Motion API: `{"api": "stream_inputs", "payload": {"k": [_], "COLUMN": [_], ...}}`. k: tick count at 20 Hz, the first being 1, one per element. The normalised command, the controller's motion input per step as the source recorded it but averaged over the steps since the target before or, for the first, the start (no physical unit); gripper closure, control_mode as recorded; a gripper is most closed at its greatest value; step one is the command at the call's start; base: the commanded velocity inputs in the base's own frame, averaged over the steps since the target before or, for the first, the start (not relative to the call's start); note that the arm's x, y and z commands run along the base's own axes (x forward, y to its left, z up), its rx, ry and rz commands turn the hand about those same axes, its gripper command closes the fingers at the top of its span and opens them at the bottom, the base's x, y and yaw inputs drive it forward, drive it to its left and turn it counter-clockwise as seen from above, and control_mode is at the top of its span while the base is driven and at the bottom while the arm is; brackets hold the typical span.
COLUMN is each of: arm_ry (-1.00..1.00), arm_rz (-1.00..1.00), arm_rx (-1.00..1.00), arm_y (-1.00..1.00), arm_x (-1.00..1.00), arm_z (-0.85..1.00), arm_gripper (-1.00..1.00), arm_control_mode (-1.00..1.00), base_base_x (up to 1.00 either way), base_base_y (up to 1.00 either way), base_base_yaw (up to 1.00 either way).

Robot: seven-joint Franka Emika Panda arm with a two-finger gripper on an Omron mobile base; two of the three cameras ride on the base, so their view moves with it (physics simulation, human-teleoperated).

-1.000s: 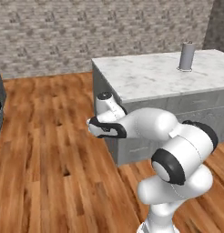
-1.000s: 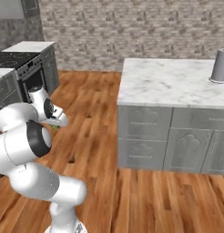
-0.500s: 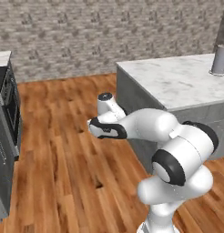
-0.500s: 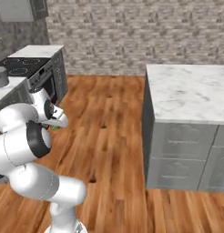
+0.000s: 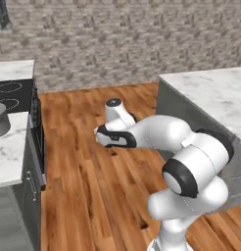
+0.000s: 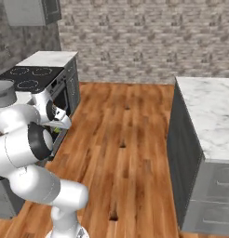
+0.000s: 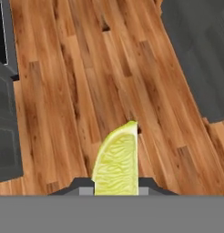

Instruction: Turn on the sink faucet. Then move the lemon wedge from the counter to the sink. Turn off the sink. Move the vegetable from the sink to the pot next to the stove. Finally move the pot to the rear left burner.

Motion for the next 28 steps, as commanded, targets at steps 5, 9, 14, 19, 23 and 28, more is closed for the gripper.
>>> {"api": "stream_inputs", "payload": {"k": [5, 9, 14, 19, 23, 28], "arm_ry": [0.00, 0.00, 0.00, 0.00, 0.00, 0.00], "arm_rz": [0.00, 0.00, 0.00, 0.00, 0.00, 0.00], "arm_rx": [0.00, 0.00, 0.00, 0.00, 0.00, 0.00], "arm_y": [0.00, 0.00, 0.00, 0.00, 0.00, 0.00], "arm_x": [0.00, 0.00, 0.00, 0.00, 0.00, 0.00], "arm_z": [0.00, 0.00, 0.00, 0.00, 0.00, 0.00], "arm_gripper": [1.00, 1.00, 1.00, 1.00, 1.00, 1.00], "arm_control_mode": [1.00, 1.00, 1.00, 1.00, 1.00, 1.00], "base_base_x": [0.77, 0.69, 0.69, 0.60, 0.55, 0.46], "base_base_y": [0.21, 0.10, 0.06, 0.00, -0.05, -0.19], "base_base_yaw": [0.25, 0.29, 0.31, 0.34, 0.36, 0.37]}}
